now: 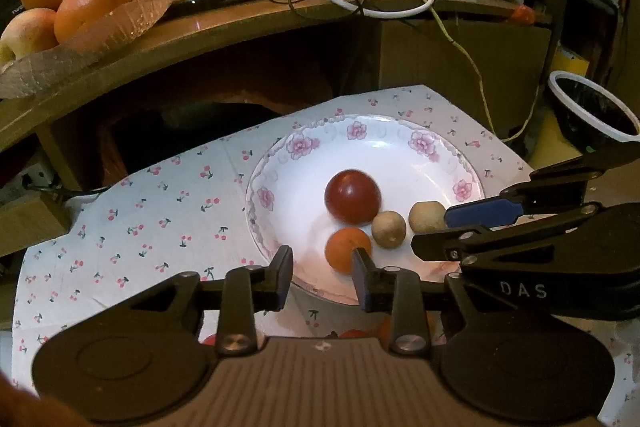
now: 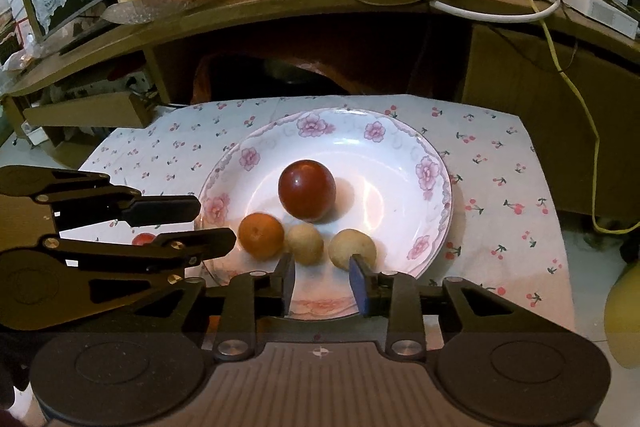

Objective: Organize fruits

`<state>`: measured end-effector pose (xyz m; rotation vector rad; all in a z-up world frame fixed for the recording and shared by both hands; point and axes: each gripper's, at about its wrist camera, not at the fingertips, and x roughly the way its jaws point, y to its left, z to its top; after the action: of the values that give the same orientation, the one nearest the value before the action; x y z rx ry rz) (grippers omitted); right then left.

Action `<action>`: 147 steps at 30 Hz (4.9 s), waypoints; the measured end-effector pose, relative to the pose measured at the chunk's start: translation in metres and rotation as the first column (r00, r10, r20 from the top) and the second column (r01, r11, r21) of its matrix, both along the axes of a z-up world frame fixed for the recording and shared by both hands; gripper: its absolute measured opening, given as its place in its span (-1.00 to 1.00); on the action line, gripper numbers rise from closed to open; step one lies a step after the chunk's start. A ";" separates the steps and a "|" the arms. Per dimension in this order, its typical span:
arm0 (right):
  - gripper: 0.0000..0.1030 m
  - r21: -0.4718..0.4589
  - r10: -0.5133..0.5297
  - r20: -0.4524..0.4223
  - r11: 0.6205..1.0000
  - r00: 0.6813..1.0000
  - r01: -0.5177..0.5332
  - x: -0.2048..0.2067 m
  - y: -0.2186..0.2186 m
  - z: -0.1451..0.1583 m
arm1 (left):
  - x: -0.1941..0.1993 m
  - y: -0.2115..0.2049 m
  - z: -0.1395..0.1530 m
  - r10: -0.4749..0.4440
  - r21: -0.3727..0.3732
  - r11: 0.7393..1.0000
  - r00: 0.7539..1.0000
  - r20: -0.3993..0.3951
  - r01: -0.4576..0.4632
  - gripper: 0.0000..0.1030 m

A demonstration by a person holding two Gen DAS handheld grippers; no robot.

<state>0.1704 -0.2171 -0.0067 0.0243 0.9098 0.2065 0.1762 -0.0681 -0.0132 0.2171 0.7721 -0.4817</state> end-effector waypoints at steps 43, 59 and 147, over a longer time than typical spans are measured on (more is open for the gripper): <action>-0.23 0.021 0.202 -0.055 0.979 0.978 -0.201 -0.042 0.031 -0.006 | -0.065 0.028 -0.012 -0.088 0.097 0.991 0.995 -0.038 0.091 -0.16; -0.32 0.028 0.180 -0.075 0.984 0.981 -0.179 -0.025 0.034 -0.022 | -0.040 0.030 -0.031 -0.100 0.076 0.992 0.994 -0.048 0.104 -0.16; -0.36 -0.019 0.072 -0.047 0.997 0.996 -0.072 -0.129 0.044 0.000 | -0.126 0.033 -0.009 -0.017 0.034 0.999 0.999 -0.049 0.019 -0.26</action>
<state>0.0415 -0.1729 -0.0065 -0.0235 0.9594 0.2642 0.0504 -0.0350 -0.0221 0.2450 0.8266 -0.4923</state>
